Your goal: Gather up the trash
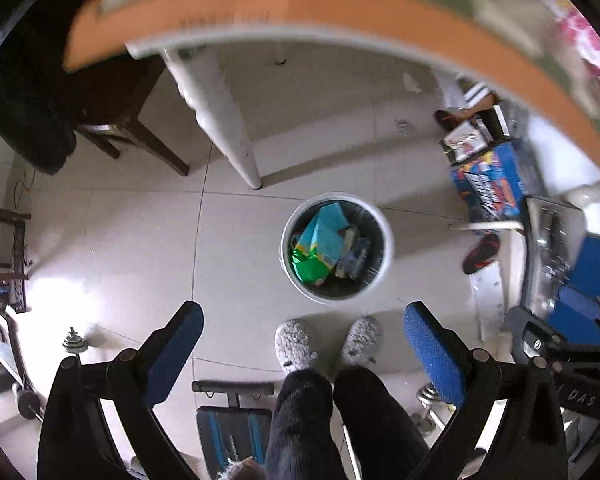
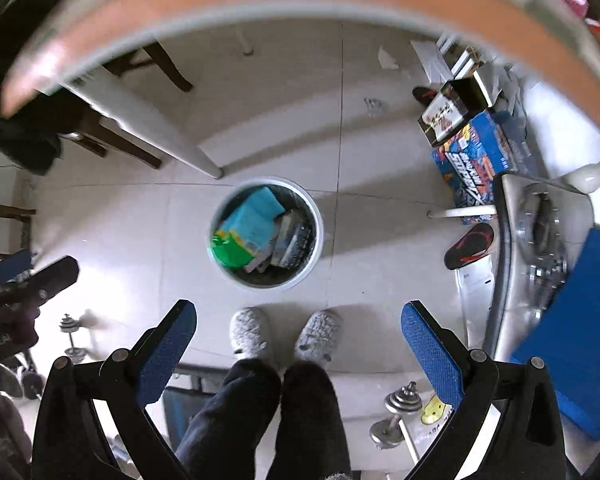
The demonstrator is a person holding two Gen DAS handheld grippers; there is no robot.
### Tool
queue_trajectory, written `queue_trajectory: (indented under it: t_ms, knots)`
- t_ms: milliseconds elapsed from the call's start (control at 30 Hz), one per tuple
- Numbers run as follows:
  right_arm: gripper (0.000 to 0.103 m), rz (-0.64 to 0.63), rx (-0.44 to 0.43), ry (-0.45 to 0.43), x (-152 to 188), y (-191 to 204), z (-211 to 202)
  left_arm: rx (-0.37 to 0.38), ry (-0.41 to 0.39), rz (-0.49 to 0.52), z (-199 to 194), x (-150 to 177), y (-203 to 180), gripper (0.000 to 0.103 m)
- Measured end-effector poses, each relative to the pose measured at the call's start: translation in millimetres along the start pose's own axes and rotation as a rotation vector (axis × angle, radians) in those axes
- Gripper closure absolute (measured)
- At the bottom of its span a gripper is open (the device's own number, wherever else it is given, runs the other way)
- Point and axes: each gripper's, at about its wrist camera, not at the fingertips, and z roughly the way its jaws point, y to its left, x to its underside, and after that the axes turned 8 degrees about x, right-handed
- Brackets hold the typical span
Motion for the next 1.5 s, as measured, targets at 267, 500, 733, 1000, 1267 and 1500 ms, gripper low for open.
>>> queue_trajectory:
  t_ms: [267, 500, 733, 1000, 1267, 1500]
  knots:
    - [0.0, 0.006, -0.09, -0.051, 24.8, -22.5, -148.6, 0.066, -0.045, 0.025, -114.9, 12.1, -32.3, 0.0]
    - [0.0, -0.005, -0.178, -0.089, 45.3, -39.0, -256.2, 0.182, -0.117, 0.017, -214.6, 22.5, -49.1, 0.0]
    - [0.0, -0.005, -0.274, -0.132, 59.0, -48.5, -331.3, 0.28, -0.169, 0.012, -274.4, 27.7, -56.8, 0.0]
    - [0.0, -0.043, -0.32, -0.169, 69.9, -56.1, -383.9, 0.356, -0.219, 0.041, -318.6, 36.3, -70.1, 0.0]
    - [0.0, -0.06, -0.341, -0.197, 73.6, -58.3, -408.7, 0.387, -0.222, 0.044, -335.9, 48.7, -73.2, 0.0]
    - [0.0, -0.072, -0.347, -0.214, 74.6, -58.6, -421.9, 0.393, -0.229, 0.055, -343.6, 56.9, -73.9, 0.0]
